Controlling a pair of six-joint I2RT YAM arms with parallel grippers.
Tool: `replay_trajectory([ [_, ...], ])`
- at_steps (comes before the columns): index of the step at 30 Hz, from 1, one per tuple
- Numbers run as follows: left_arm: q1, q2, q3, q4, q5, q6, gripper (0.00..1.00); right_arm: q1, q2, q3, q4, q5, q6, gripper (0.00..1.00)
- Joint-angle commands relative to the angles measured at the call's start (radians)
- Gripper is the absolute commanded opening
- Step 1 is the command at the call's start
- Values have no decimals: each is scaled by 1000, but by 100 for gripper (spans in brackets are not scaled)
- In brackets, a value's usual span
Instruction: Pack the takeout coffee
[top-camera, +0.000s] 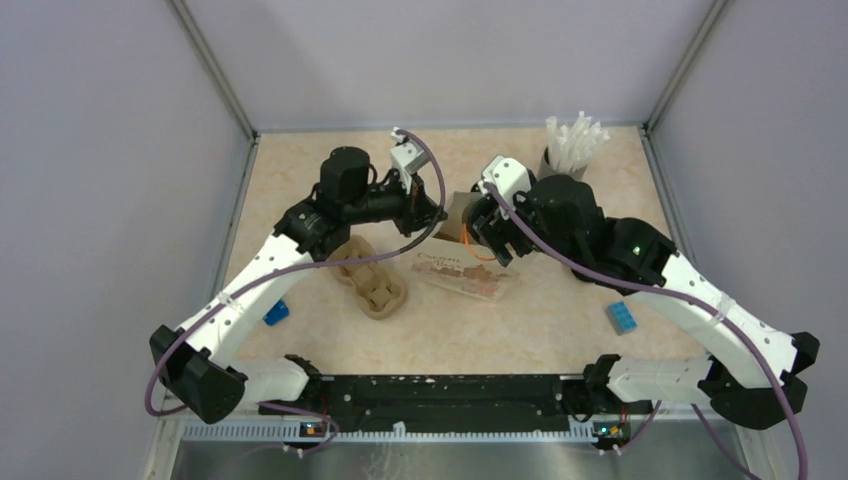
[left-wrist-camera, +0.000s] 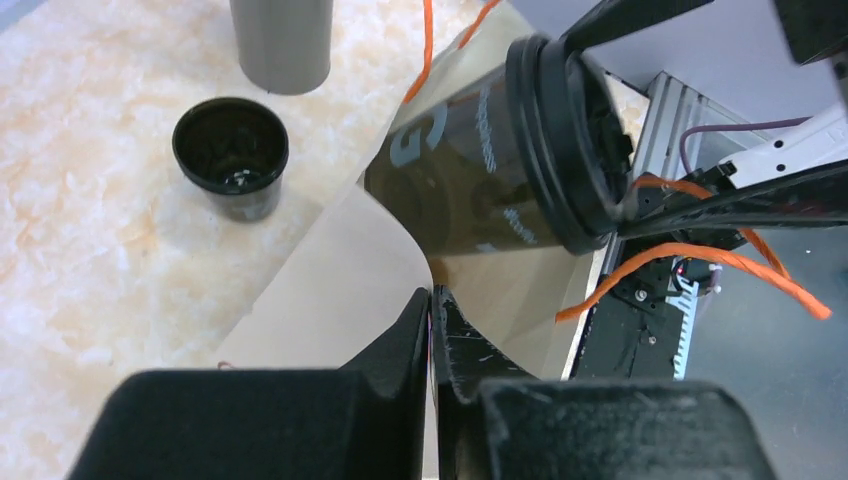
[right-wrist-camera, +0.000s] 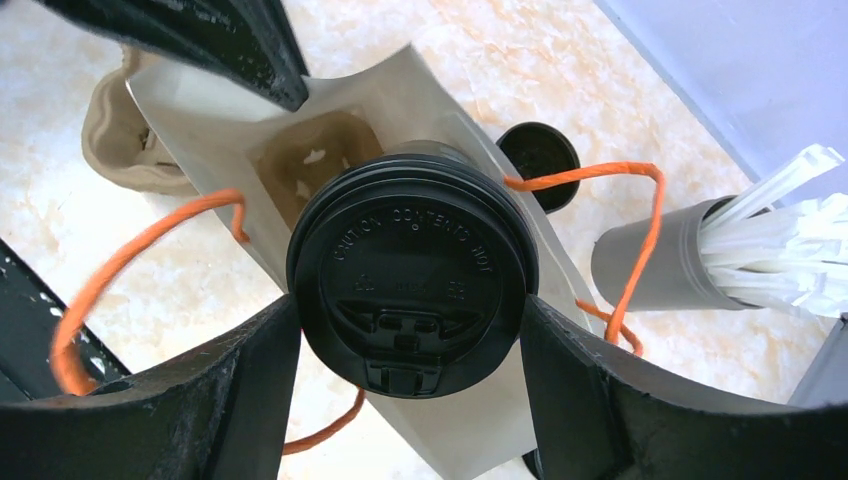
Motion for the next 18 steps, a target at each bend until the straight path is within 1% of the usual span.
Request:
replay_trajectory([
  [1,1,-26,-47,170,78,6,7,10,-45,-45,19,-40,-29,59],
  [4,1,-58,-135,308,103,-46,8,10,-57,-78,20,-41,-48,58],
  [7,0,-83,-209,440,99,-90,10,10,-60,-101,37,-37,-91,58],
  [9,0,-75,-209,448,73,-105,20,11,-58,-106,44,-50,-111,58],
  [11,-1,-63,-187,404,44,-111,28,10,-52,-110,40,-70,-119,58],
  [12,0,-60,-169,376,24,-114,36,10,-50,-112,36,-81,-118,58],
  [13,1,-59,-149,313,-14,-122,43,11,-48,-113,29,-92,-116,58],
  [15,-1,-60,-94,180,-91,-130,51,12,-50,-119,23,-108,-106,57],
  [16,1,-61,-68,89,-124,-130,55,14,-53,-124,24,-114,-98,57],
  [18,0,-67,-24,-24,-139,-131,65,23,-58,-129,24,-120,-92,57],
])
